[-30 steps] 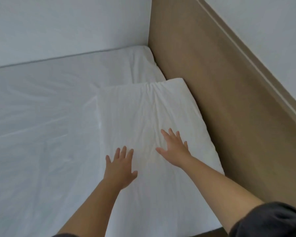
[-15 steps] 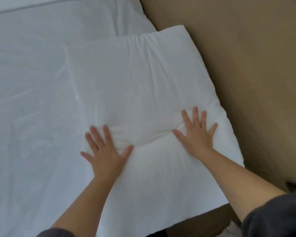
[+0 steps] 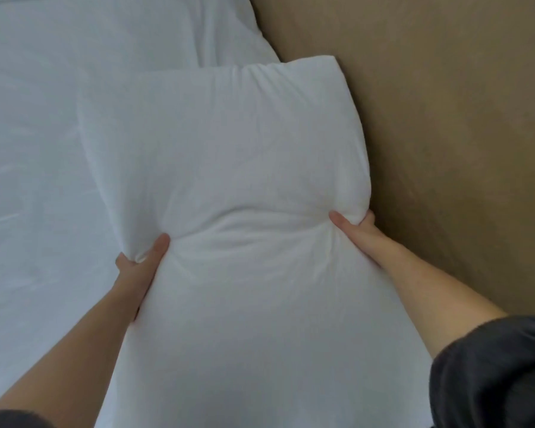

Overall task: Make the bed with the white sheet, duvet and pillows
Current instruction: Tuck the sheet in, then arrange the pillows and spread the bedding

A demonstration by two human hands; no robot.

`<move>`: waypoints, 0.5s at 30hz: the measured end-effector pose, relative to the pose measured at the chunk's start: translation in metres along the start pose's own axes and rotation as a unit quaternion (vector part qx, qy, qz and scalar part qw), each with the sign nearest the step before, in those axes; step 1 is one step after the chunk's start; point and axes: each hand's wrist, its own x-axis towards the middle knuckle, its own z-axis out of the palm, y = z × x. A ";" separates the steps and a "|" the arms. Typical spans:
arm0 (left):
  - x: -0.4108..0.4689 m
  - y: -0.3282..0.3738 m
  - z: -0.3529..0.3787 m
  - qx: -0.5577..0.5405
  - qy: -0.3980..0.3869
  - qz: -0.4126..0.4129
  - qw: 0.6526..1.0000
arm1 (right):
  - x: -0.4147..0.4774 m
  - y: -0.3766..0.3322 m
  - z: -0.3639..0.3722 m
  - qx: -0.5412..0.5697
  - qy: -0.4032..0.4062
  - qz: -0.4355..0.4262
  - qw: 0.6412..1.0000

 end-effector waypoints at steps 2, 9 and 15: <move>0.008 -0.004 0.007 -0.003 0.007 -0.002 1.000 | 0.017 0.004 -0.004 0.011 -0.027 0.006 1.000; 0.023 -0.009 0.015 0.016 0.006 -0.006 1.000 | 0.044 0.011 -0.010 0.033 -0.081 -0.006 0.996; 0.028 -0.013 0.018 0.060 0.063 -0.013 0.996 | 0.064 0.017 -0.005 0.040 -0.076 -0.027 0.996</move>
